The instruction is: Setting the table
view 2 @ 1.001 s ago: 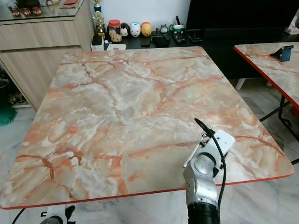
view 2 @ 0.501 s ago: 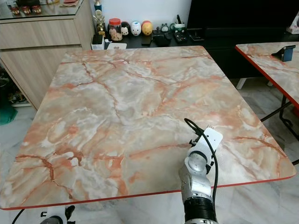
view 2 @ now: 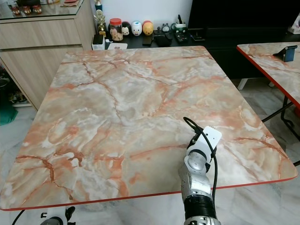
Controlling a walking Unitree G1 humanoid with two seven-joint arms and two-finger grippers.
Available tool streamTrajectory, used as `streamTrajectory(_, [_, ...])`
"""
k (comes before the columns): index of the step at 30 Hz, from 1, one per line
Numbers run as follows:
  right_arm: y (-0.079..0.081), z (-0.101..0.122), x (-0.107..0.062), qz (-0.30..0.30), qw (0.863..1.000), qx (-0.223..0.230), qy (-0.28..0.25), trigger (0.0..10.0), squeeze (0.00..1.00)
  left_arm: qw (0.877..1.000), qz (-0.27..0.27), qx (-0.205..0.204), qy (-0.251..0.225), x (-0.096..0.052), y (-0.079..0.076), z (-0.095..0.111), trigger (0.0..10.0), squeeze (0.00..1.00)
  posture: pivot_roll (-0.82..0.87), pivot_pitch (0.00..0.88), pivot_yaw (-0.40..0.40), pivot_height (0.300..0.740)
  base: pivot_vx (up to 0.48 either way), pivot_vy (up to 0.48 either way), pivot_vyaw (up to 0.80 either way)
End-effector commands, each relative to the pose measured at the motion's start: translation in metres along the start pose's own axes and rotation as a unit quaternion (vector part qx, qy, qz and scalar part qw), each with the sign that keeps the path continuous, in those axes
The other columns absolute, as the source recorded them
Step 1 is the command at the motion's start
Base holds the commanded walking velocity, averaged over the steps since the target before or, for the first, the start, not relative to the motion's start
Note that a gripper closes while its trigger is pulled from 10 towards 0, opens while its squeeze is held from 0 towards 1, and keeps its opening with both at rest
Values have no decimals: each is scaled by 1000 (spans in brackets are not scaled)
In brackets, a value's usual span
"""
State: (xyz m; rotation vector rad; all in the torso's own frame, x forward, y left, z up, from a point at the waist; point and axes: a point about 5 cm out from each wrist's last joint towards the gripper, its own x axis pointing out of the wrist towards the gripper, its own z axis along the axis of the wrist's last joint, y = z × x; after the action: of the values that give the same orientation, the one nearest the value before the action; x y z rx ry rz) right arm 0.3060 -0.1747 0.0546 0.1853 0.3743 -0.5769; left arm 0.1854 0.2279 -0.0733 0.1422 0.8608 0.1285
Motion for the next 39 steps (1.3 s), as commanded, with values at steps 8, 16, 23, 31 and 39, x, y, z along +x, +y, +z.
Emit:
streamTrajectory(8, [6, 5, 4, 4, 1000, 3, 1, 10000, 0, 1000, 0, -2, 9, -1, 0, -4, 10000, 0, -4, 0, -18, 740, 0, 0, 0])
streamTrajectory(16, [4, 0, 5, -4, 1000, -4, 13, 1608, 0, 1000, -2, -3, 10, -1, -1, -4, 10000, 0, -5, 0, -18, 740, 0, 0, 0])
streamTrajectory(23, [2, -3, 6, -11, 1000, -9, 18, 10000, 0, 1000, -4, -2, 11, -1, -1, -4, 10000, 0, -5, 0, -18, 740, 0, 0, 0])
streamTrajectory(31, [0, -6, 6, -19, 999, -7, 28, 784, 0, 1000, -6, -2, 13, -1, -1, -5, 10000, 0, -2, 0, -19, 740, 0, 0, 0])
streamTrajectory(39, [-1, -7, 6, -19, 999, -9, 30, 0, 0, 1000, -6, -2, 14, -1, -1, -5, 10000, 0, -3, 0, -18, 740, 0, 0, 0])
